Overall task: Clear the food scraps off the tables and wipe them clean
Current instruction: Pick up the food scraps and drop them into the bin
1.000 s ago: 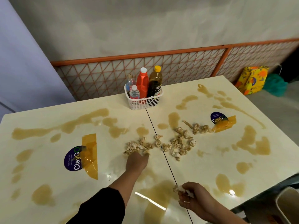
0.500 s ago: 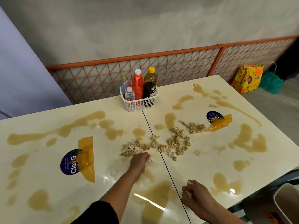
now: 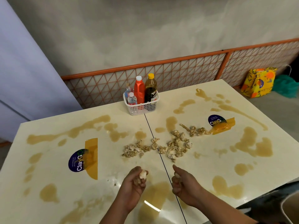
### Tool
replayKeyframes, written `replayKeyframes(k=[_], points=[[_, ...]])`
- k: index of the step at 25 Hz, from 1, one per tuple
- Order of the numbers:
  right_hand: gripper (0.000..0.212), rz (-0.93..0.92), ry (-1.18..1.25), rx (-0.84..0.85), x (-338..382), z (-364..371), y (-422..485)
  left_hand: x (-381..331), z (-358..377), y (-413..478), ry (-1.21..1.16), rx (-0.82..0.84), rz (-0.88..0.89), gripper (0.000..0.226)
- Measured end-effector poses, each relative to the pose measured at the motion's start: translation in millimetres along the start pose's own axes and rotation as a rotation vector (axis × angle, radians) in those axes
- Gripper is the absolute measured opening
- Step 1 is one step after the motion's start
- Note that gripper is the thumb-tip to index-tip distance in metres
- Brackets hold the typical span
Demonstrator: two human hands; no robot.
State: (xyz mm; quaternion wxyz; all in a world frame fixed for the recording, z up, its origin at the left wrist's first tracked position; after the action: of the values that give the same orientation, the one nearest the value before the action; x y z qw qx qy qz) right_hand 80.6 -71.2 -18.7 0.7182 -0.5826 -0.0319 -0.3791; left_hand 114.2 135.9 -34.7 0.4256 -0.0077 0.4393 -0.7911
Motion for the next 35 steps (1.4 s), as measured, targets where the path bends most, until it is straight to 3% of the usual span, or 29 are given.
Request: replayKeyframes(k=[4,10,13,14,17,22,26,30,33,35], points=[[0.012,-0.161,0.099,0.031,16.7,-19.4,-8.5,24.2,14.9,-20.2,-0.086,0.028,0.033,0.037],[0.031,-0.187,0.259,0.055,40.5,-114.9,-40.6,77.3,62.0,-33.7,-0.084,0.069,-0.028,0.053],[0.039,-0.152,0.351,0.009,36.6,-187.7,-59.7,109.2,87.8,-37.5,-0.03,0.109,-0.051,0.083],[0.042,-0.145,0.39,-0.03,33.6,-212.7,-65.2,120.9,95.8,-39.2,-0.002,0.106,-0.049,0.084],[0.048,-0.155,0.482,-0.192,20.5,-287.7,-73.3,157.9,110.2,-37.4,0.037,0.053,-0.031,0.059],[0.019,-0.239,0.661,-0.357,1.7,-404.7,-78.1,211.1,128.4,-33.7,0.14,0.077,-0.123,0.076],[0.014,-0.29,0.854,-0.526,11.5,-473.4,-77.8,256.2,147.1,-35.4,0.234,0.082,-0.178,0.054],[0.041,-0.108,0.836,-0.479,23.1,-506.4,-69.9,297.6,165.3,-39.3,0.46,0.073,-0.208,0.051],[0.059,0.034,0.542,-0.548,13.0,-481.8,-78.5,317.1,174.3,-45.3,0.778,0.067,-0.091,0.028],[0.052,0.021,0.415,-0.272,-3.1,-436.8,-91.8,327.6,181.2,-48.2,1.003,0.134,0.011,0.022]])
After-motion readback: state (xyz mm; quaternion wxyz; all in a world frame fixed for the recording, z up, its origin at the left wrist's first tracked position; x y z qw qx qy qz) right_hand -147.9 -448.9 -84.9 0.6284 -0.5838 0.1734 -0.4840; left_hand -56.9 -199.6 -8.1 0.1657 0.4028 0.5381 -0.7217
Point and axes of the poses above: each hand's wrist, its own y-axis towards the middle knuckle, its own z-axis out of the palm, x = y × z, the point moved 1 cm from there along y, towards the middle knuckle, and after that the axes turned 4 degrees about -y, right-handed, at the moved point
